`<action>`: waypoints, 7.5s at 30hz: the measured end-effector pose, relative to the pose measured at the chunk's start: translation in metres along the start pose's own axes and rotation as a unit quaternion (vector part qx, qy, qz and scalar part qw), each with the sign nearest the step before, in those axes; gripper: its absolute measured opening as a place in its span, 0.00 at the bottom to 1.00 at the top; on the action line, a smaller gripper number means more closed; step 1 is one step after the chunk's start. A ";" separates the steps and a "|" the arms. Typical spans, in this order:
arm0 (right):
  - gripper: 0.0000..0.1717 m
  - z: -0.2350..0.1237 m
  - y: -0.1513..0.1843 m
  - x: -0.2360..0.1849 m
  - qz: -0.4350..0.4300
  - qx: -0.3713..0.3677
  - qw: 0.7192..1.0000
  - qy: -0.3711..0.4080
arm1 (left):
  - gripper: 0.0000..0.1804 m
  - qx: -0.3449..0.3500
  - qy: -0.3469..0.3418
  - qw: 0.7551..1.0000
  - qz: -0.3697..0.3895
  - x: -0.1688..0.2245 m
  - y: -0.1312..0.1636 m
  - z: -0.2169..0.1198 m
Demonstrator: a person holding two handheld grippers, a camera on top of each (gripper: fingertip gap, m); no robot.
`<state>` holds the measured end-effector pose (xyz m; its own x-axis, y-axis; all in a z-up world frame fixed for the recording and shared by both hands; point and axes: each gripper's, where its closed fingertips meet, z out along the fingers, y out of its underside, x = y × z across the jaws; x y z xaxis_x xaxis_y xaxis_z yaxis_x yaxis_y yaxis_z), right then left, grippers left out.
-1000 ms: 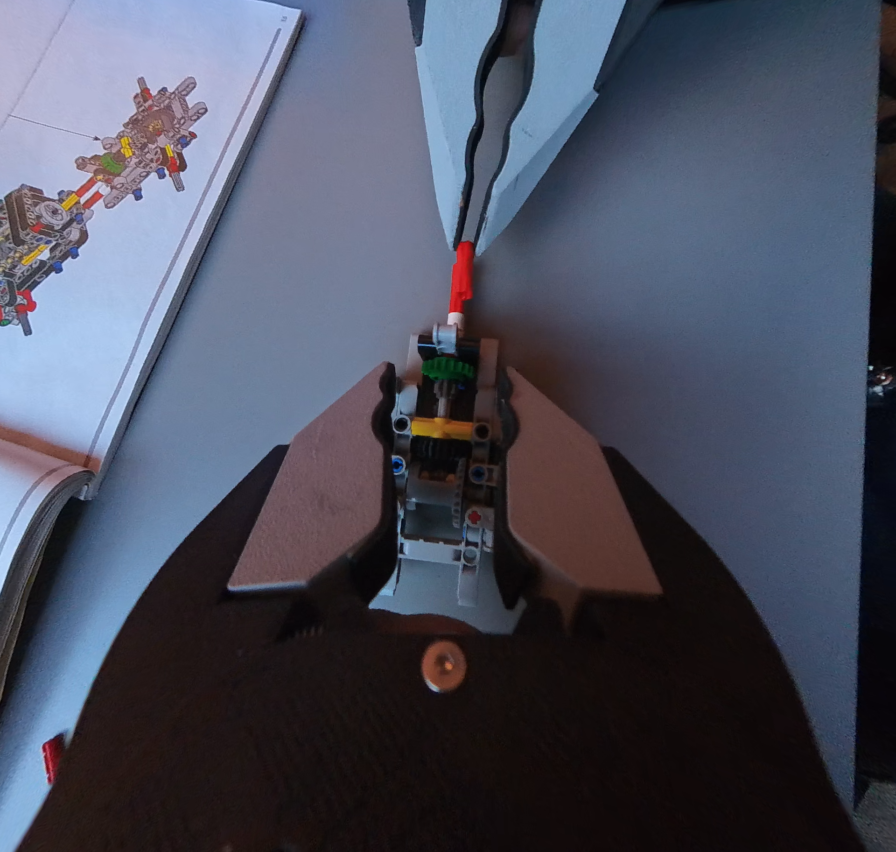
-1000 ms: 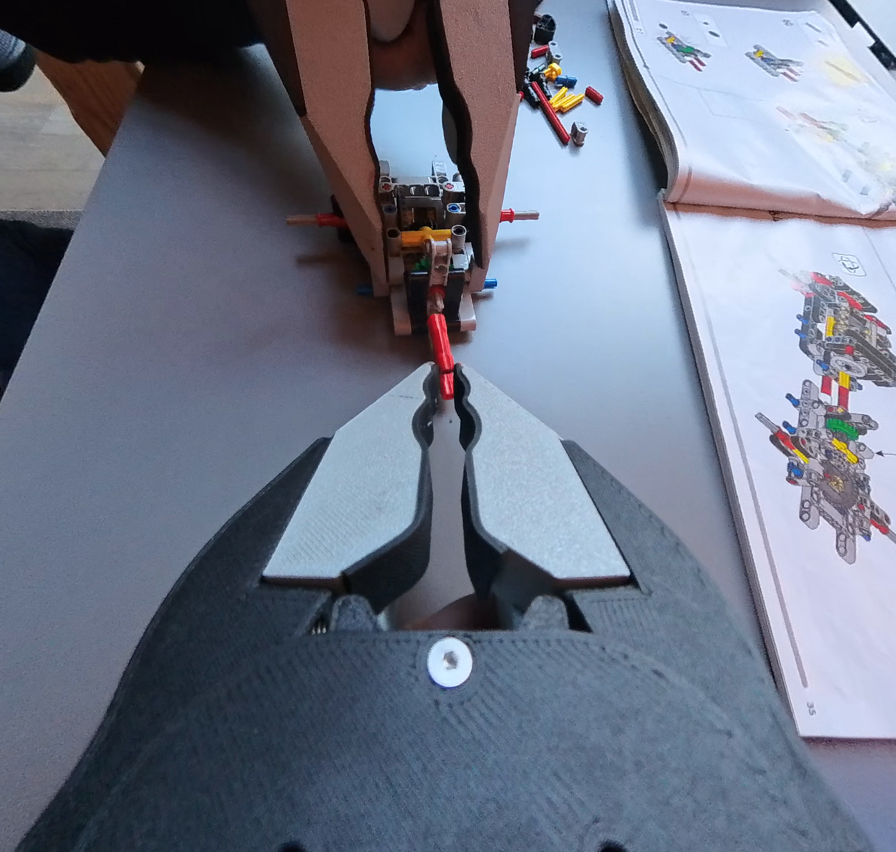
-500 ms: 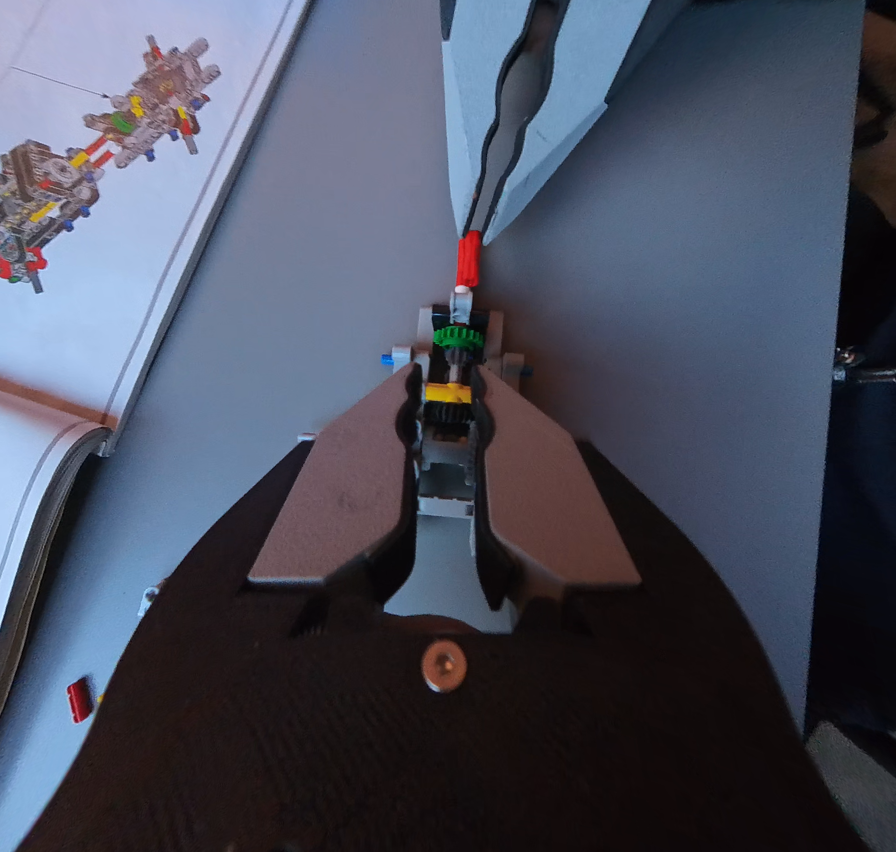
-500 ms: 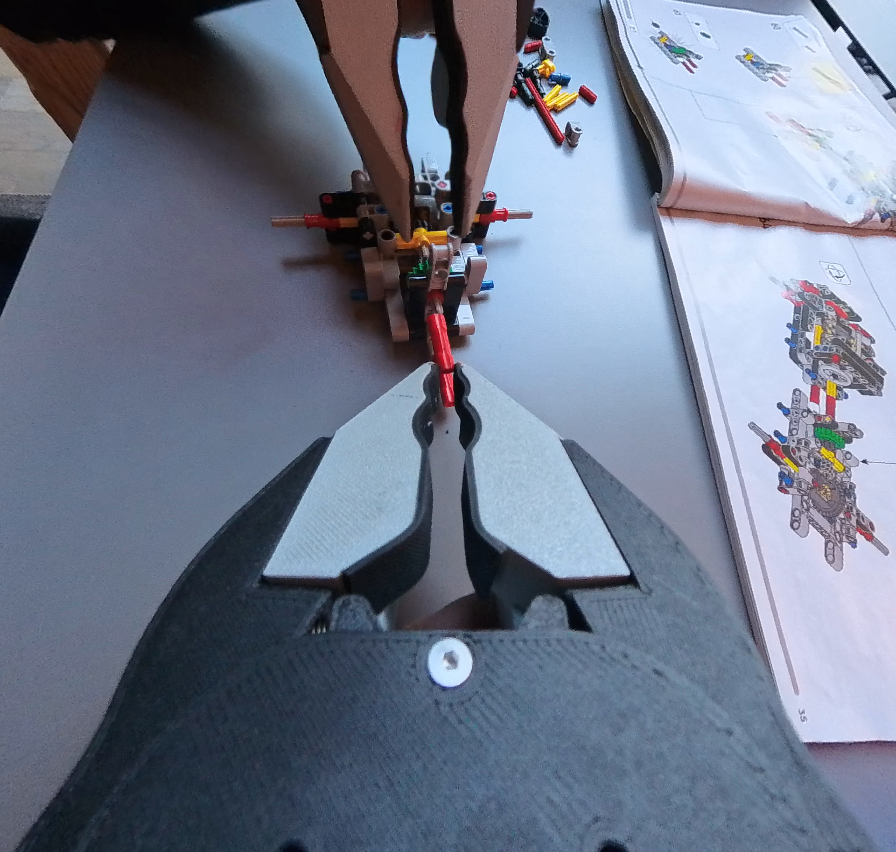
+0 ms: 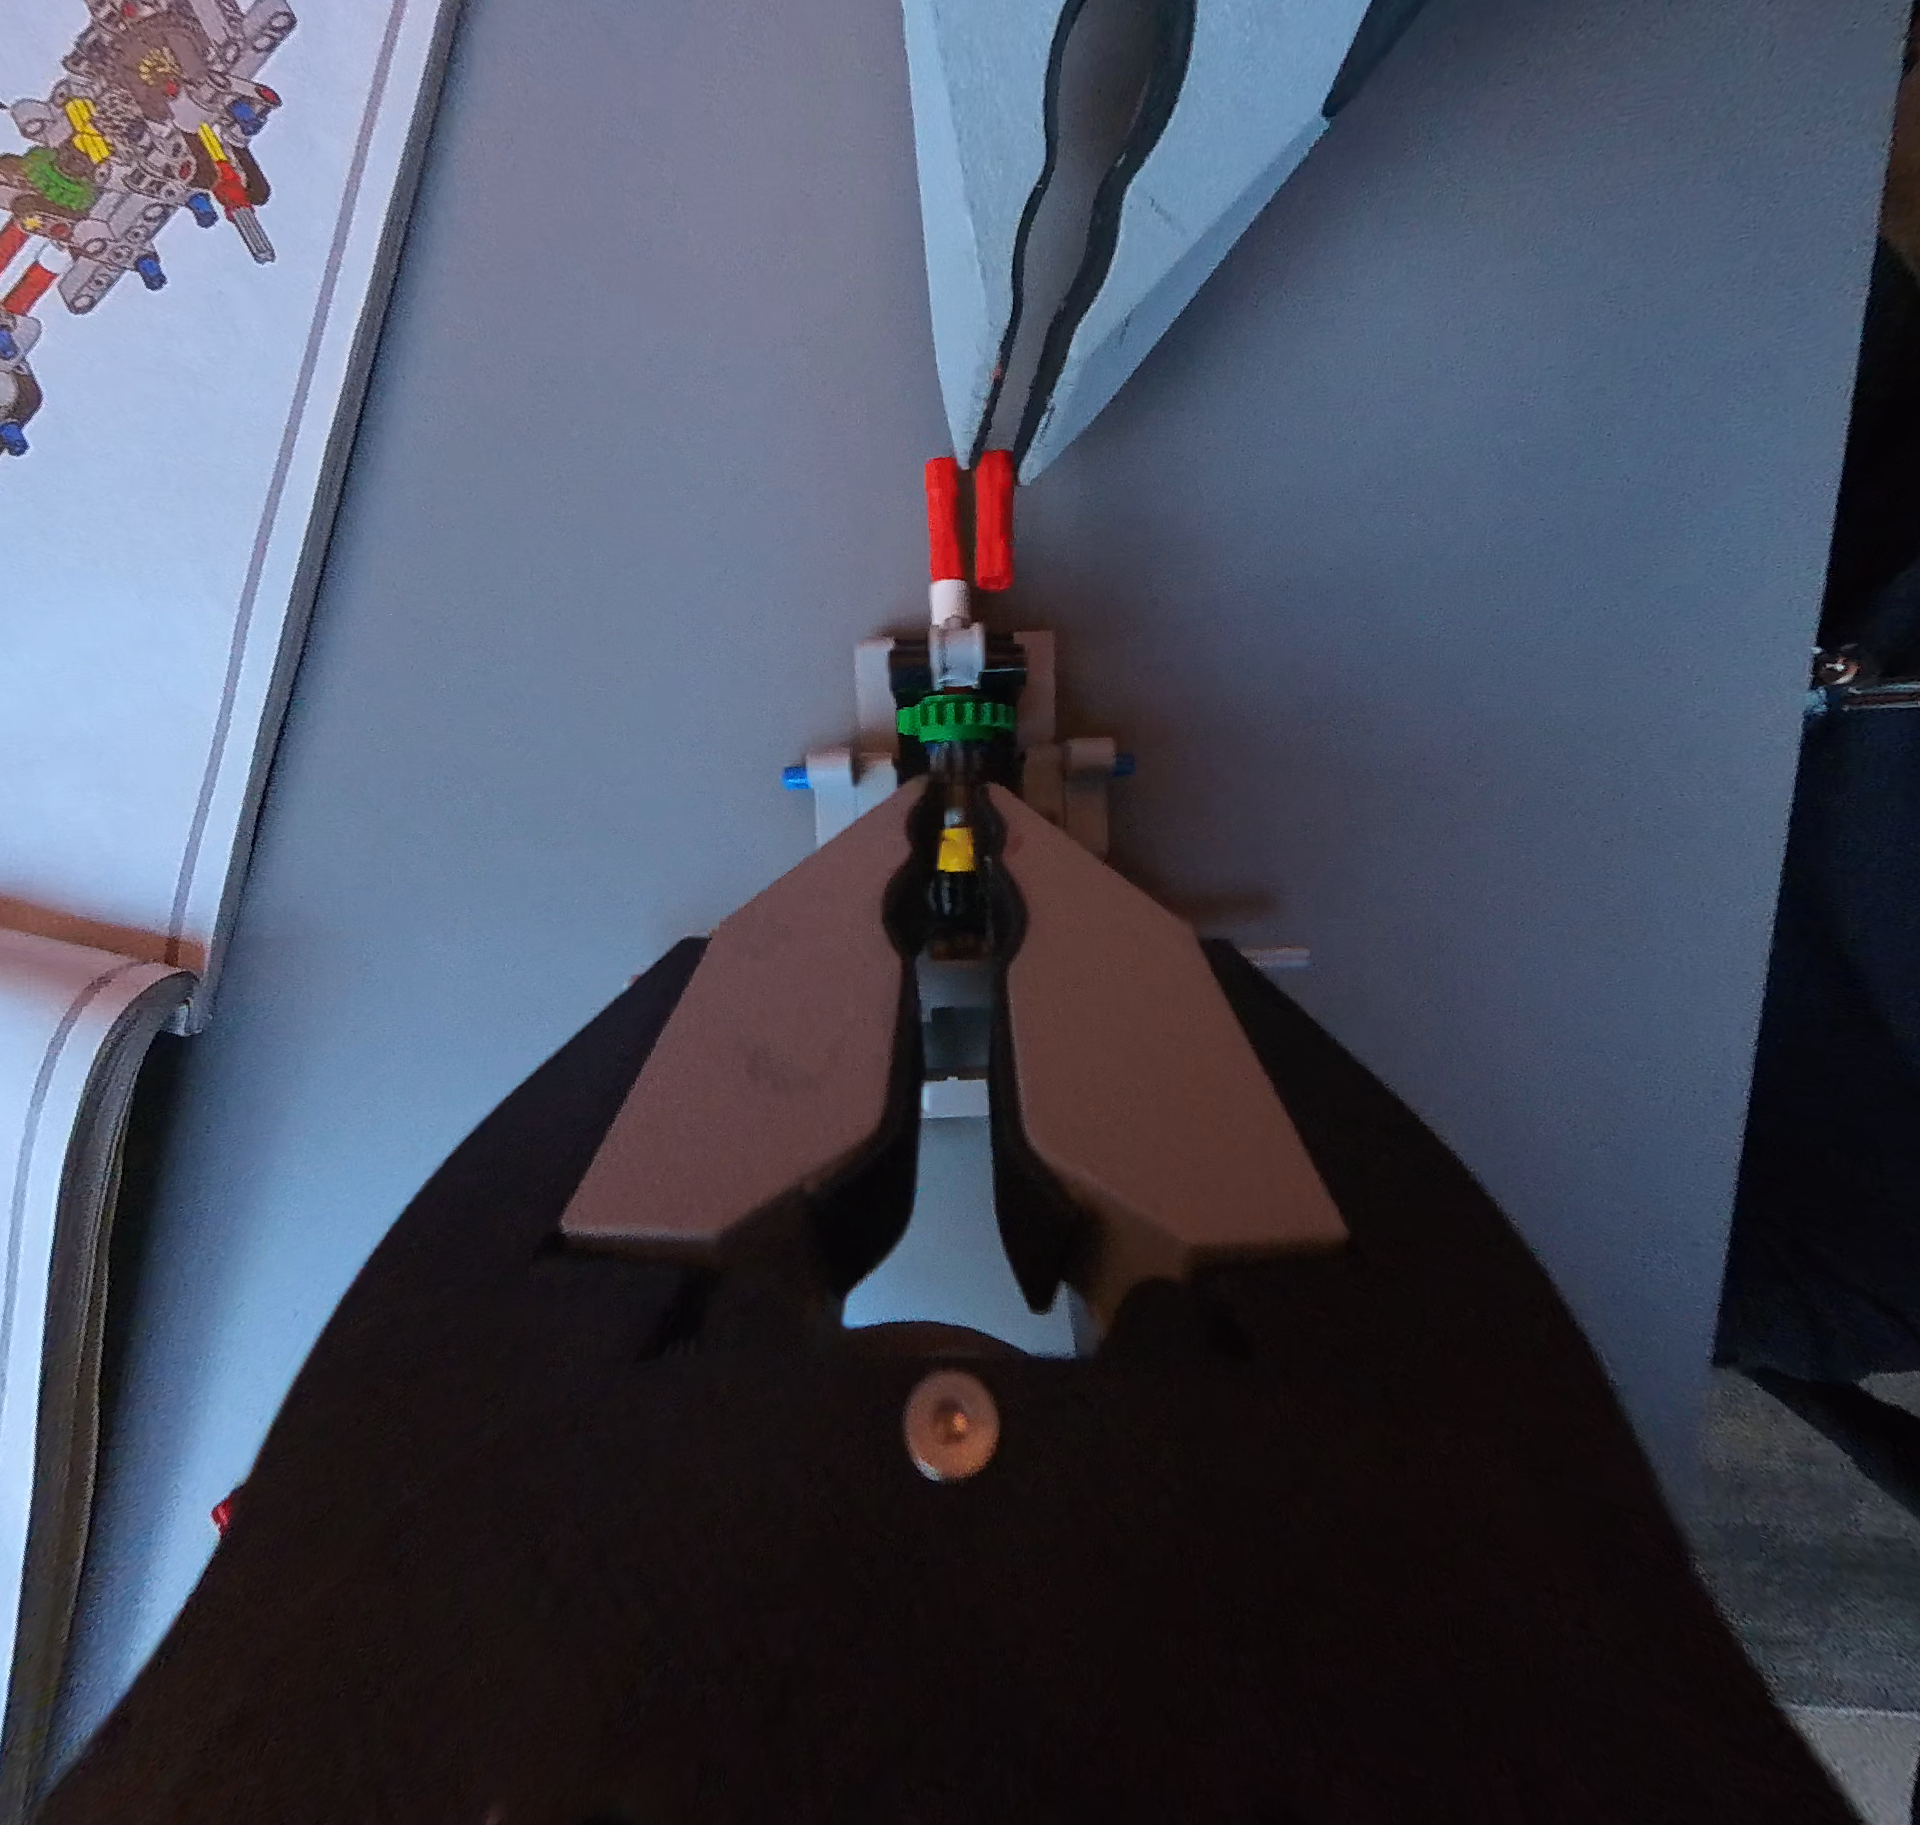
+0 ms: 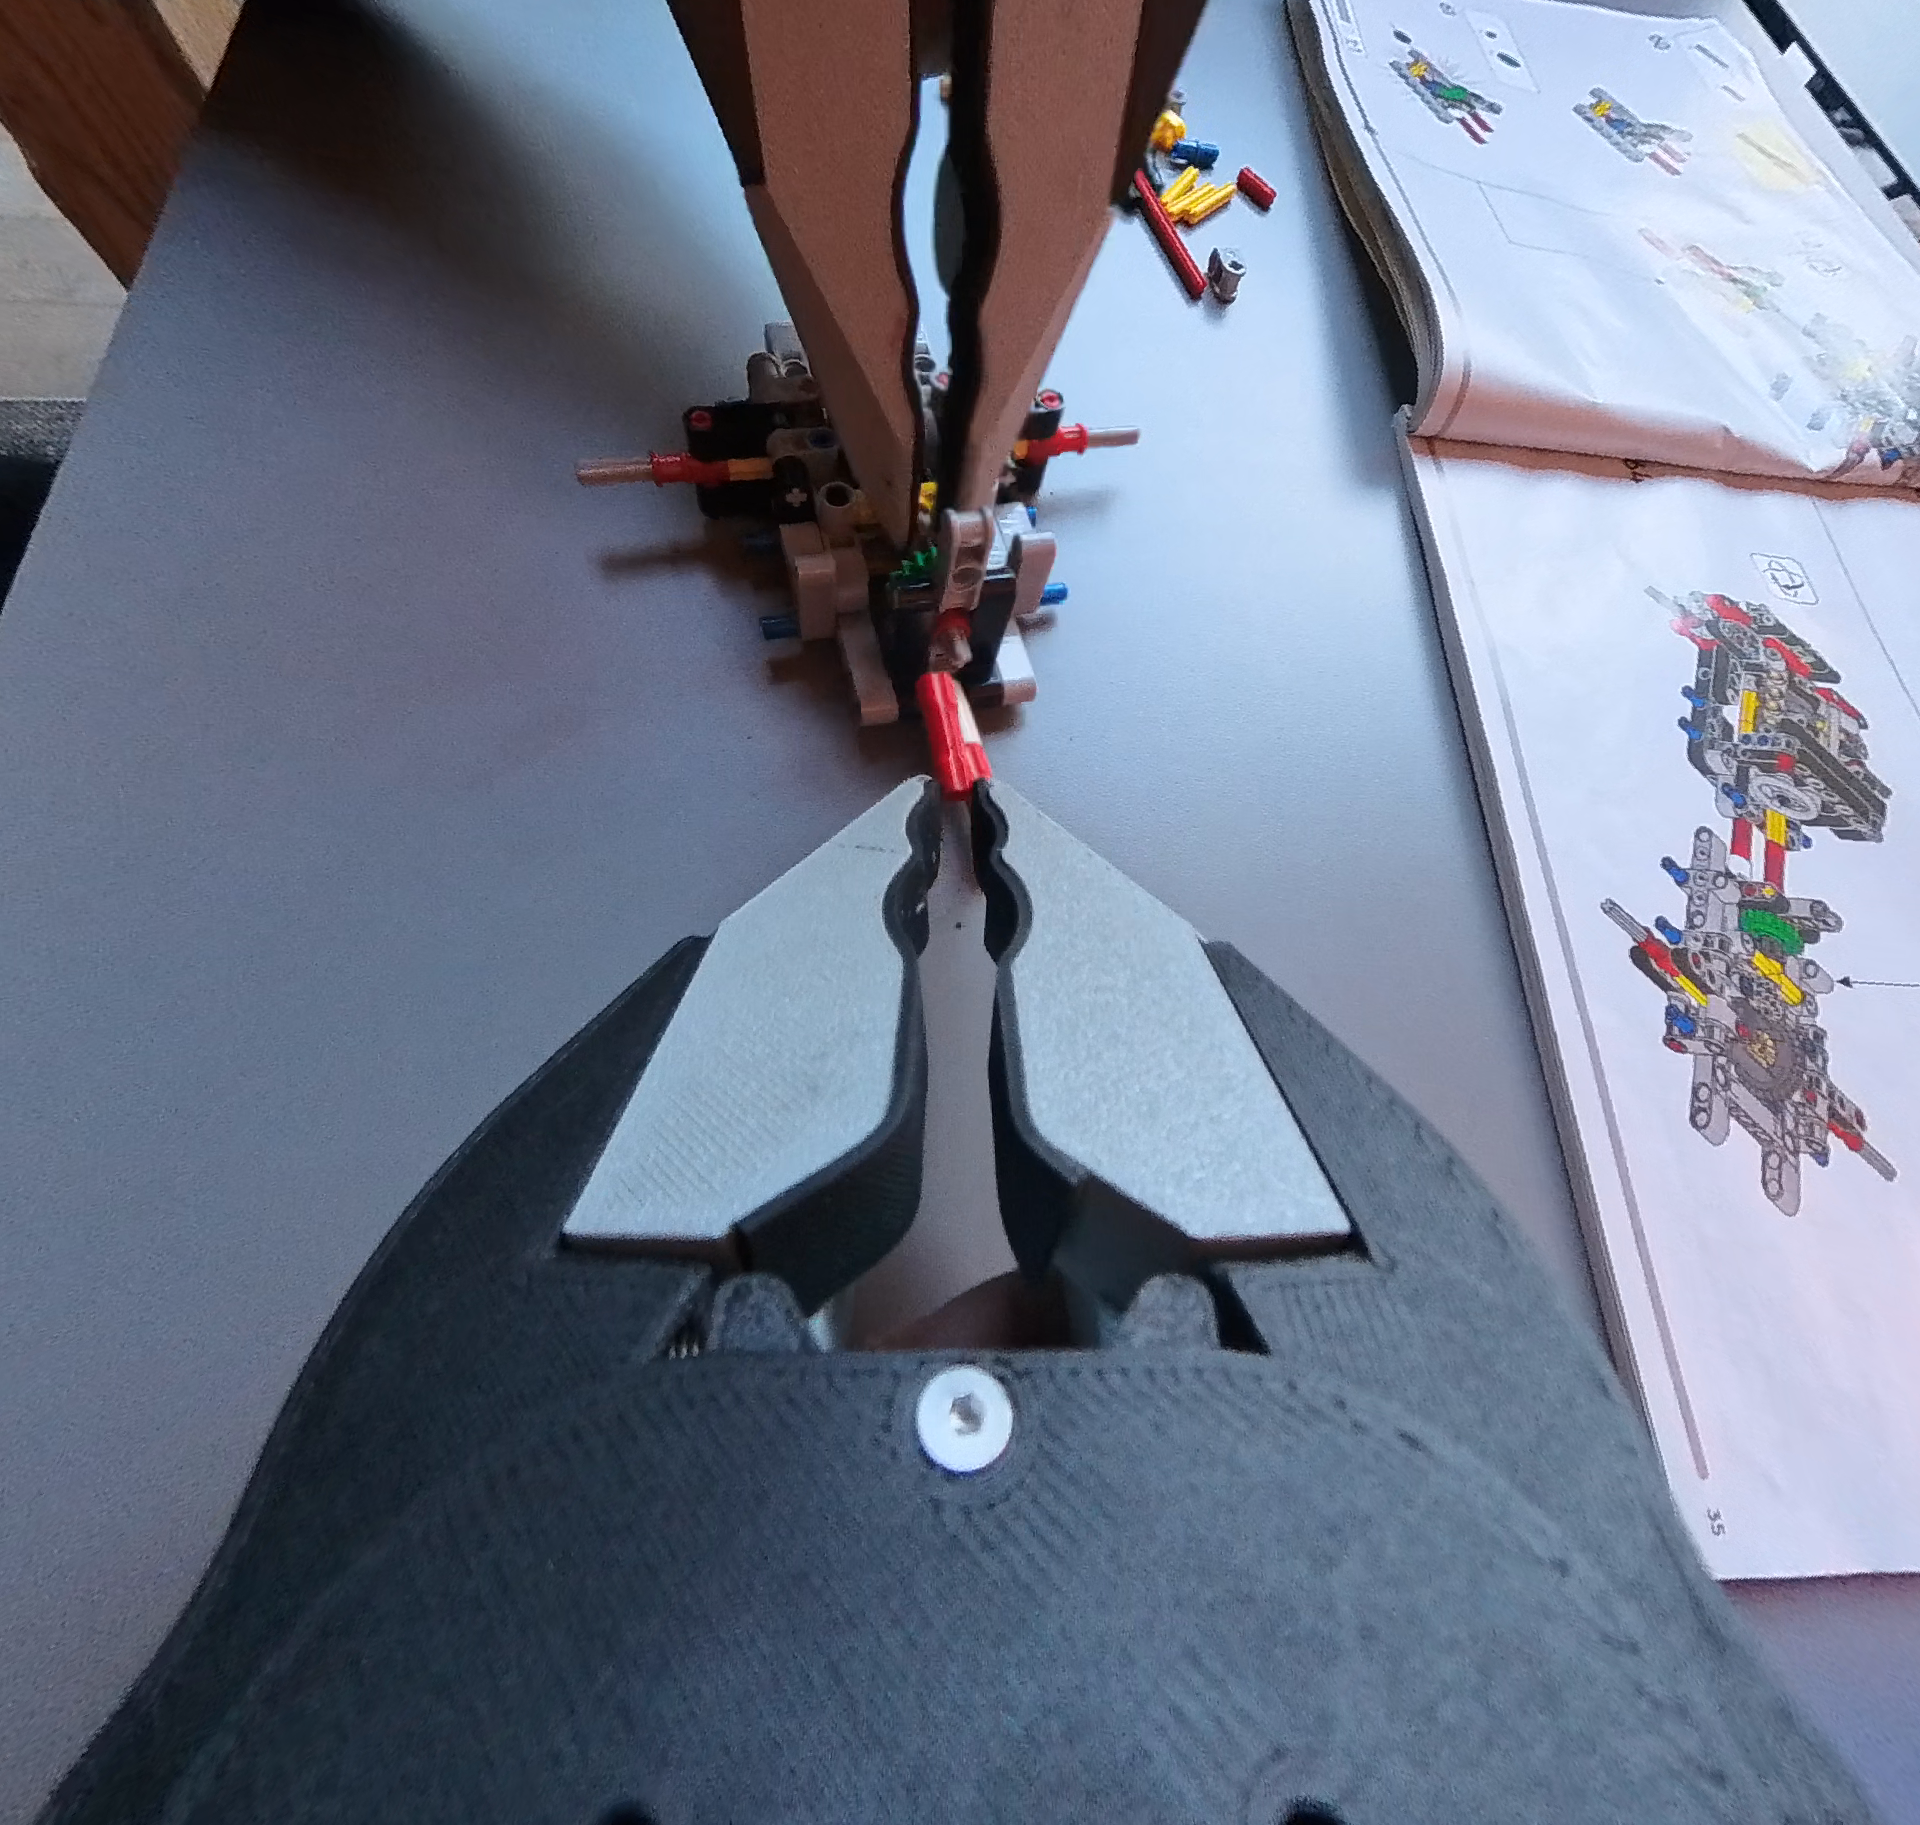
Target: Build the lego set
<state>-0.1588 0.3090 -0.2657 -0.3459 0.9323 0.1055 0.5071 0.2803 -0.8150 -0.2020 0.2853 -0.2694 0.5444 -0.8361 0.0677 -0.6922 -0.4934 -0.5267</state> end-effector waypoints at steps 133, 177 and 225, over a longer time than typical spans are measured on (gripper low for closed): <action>0.02 -0.015 -0.020 -0.026 -0.136 0.032 0.982 0.129 | 0.03 0.150 0.024 0.988 0.025 0.036 -0.050 0.011; 0.02 -0.011 -0.005 -0.009 -0.141 -0.005 0.978 0.151 | 0.08 0.133 -0.034 0.990 -0.024 0.004 -0.027 -0.025; 0.02 0.004 -0.004 0.005 -0.162 0.015 0.985 0.051 | 0.02 0.101 0.058 0.990 -0.083 0.003 -0.009 0.003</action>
<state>-0.1659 0.3113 -0.2638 -0.4027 0.8142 0.4183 0.3589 0.5608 -0.7461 -0.1927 0.2883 -0.2666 0.5763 -0.7754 0.2583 -0.4832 -0.5781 -0.6575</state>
